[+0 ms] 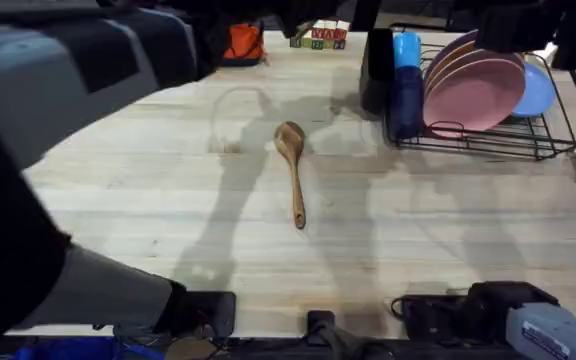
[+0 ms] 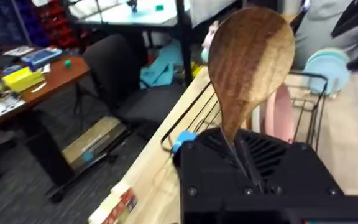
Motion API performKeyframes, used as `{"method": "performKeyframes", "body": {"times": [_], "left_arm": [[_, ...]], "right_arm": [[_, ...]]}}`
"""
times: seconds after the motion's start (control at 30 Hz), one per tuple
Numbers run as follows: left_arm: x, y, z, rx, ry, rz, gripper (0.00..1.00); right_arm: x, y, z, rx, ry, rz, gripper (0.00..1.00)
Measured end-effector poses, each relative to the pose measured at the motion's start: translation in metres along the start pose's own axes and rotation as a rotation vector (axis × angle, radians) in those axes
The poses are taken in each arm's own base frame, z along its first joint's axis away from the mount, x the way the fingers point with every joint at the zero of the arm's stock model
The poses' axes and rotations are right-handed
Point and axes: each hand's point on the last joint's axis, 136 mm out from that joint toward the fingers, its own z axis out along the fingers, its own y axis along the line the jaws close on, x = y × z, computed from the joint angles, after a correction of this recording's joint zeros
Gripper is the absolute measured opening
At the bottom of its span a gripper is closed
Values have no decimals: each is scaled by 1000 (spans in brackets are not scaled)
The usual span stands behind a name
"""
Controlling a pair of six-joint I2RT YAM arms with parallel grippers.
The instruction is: Pick up the spoon on the table one by one and put them onto the rack
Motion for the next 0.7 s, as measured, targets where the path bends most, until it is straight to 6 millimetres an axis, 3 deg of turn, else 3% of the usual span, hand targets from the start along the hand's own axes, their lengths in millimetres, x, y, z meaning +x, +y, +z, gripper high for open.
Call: {"method": "performKeyframes", "body": {"times": [0.4,0.6,0.63,0.67,0.7], "left_arm": [[-11,-36,37,94,-87,-39,42],[-35,-65,57,126,-173,10,42],[-35,-66,58,127,-177,7,42],[-17,-68,70,131,-156,-34,42],[-13,-68,72,131,-152,-39,42]], "right_arm": [[0,0,0,0,0,0,993],[0,0,0,0,0,0,993],[0,0,0,0,0,0,993],[1,0,0,0,5,0,993],[2,0,-1,0,7,0,993]]}}
